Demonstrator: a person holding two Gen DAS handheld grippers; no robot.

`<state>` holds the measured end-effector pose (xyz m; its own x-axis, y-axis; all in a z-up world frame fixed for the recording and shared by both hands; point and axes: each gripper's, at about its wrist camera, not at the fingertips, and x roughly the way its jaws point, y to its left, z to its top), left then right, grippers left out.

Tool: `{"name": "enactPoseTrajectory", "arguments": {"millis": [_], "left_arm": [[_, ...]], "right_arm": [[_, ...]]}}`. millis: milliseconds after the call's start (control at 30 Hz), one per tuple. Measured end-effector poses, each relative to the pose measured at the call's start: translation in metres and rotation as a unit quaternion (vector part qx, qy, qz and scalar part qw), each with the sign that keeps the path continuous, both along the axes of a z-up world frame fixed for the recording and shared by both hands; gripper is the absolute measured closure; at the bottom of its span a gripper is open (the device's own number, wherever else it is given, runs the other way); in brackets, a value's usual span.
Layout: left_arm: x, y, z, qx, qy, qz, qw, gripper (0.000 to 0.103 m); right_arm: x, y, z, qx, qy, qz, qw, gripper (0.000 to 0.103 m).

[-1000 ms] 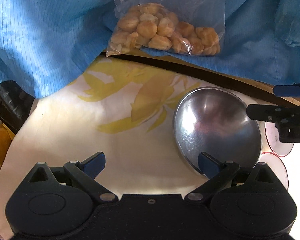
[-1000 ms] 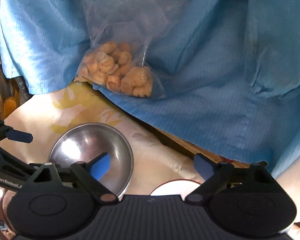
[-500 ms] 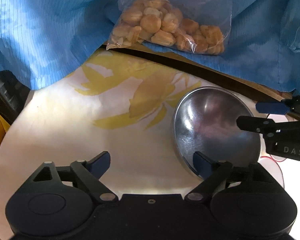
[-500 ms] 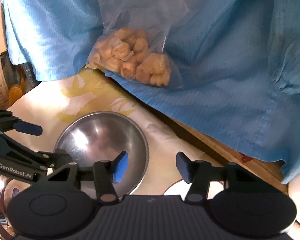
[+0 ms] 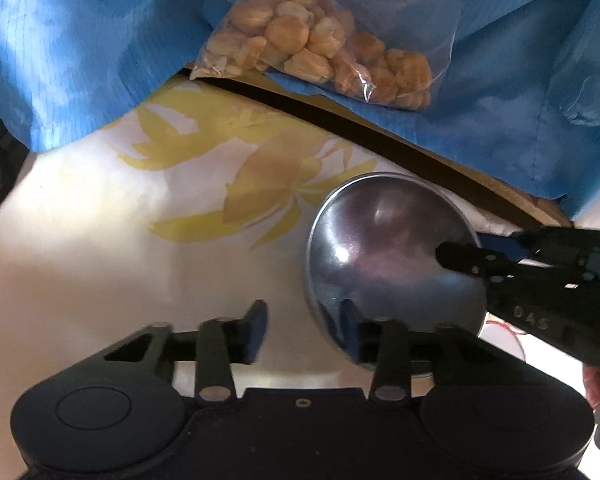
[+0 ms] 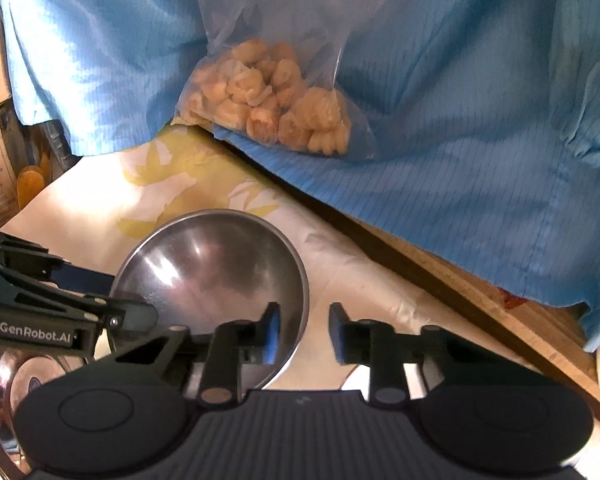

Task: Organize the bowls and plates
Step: 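Close the left tool on the steel bowl rim while the right tool grips it too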

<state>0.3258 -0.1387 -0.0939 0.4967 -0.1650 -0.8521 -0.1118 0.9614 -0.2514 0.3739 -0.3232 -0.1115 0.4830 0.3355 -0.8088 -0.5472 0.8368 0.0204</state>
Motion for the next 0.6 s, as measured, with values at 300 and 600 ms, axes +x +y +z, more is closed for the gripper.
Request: {"name": "enactPoseTrajectory", "arguments": {"millis": [300,600], "left_arm": [[0.002,-0.001,0.0,-0.022,-0.007,0.008,0.9997,0.087],[-0.007,0.011,0.017,-0.033,-0.02,0.03,0.9988,0.091]], "right_arm": [[-0.002,0.003,0.0,0.006,-0.001,-0.011,1.0,0.092],[-0.008,0.005,0.017,0.031,-0.013,-0.025,0.999,0.094]]}}
